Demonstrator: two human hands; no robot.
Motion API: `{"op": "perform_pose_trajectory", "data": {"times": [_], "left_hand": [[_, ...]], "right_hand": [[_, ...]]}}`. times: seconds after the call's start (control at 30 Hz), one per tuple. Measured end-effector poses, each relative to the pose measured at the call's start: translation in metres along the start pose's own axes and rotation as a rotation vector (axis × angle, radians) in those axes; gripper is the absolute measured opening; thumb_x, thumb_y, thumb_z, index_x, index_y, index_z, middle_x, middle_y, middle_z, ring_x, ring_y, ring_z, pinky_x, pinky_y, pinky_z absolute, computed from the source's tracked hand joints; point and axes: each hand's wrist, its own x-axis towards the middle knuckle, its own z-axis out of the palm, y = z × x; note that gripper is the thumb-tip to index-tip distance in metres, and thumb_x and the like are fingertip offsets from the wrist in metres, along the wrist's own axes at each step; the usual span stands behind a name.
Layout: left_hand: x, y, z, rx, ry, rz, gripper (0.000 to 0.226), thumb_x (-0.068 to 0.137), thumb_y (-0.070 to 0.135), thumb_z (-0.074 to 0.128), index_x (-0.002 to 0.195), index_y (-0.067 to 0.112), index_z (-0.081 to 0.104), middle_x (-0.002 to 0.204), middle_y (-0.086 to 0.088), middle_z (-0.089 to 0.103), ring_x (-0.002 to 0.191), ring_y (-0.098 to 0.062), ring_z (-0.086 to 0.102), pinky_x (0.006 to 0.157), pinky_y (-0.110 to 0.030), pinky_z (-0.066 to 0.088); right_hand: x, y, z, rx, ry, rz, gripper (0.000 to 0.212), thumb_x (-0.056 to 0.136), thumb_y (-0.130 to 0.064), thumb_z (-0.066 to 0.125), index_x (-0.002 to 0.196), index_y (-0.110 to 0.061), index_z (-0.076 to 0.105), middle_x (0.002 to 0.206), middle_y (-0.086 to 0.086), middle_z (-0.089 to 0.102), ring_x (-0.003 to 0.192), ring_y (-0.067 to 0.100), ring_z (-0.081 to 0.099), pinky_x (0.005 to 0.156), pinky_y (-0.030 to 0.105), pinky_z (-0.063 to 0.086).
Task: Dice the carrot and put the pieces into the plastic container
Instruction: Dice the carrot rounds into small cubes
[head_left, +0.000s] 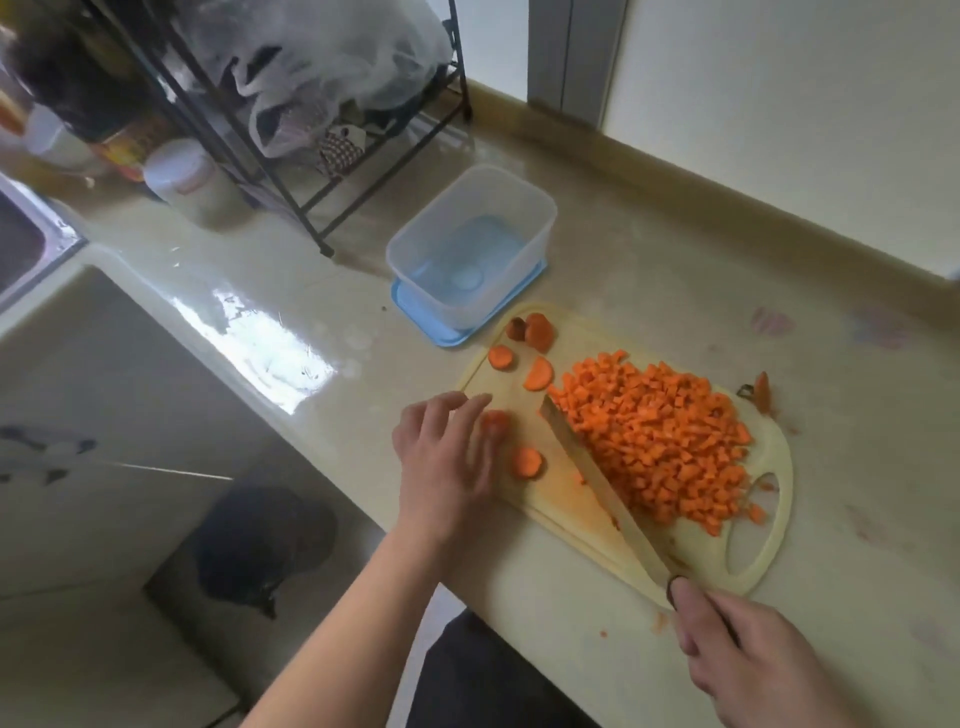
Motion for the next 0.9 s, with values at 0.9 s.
{"op": "perform_pose_trajectory", "data": {"times": [0.9], "left_hand": [[-0.037, 0.023, 0.019, -0.139, -0.088, 0.378, 0.012, 0.088, 0.005, 0.077, 0.100, 0.002, 0.076, 0.109, -0.012, 0.069, 0.101, -0.032, 0.061, 0.084, -0.043, 0.051]], "right_hand": [[0.005, 0.000, -0.003, -0.144, 0.016, -0.065, 0.043, 0.075, -0.068, 0.039, 0.074, -0.030, 0.060, 0.053, -0.002, 0.061, 0.046, 0.005, 0.052, 0.050, 0.019, 0.041]]}}
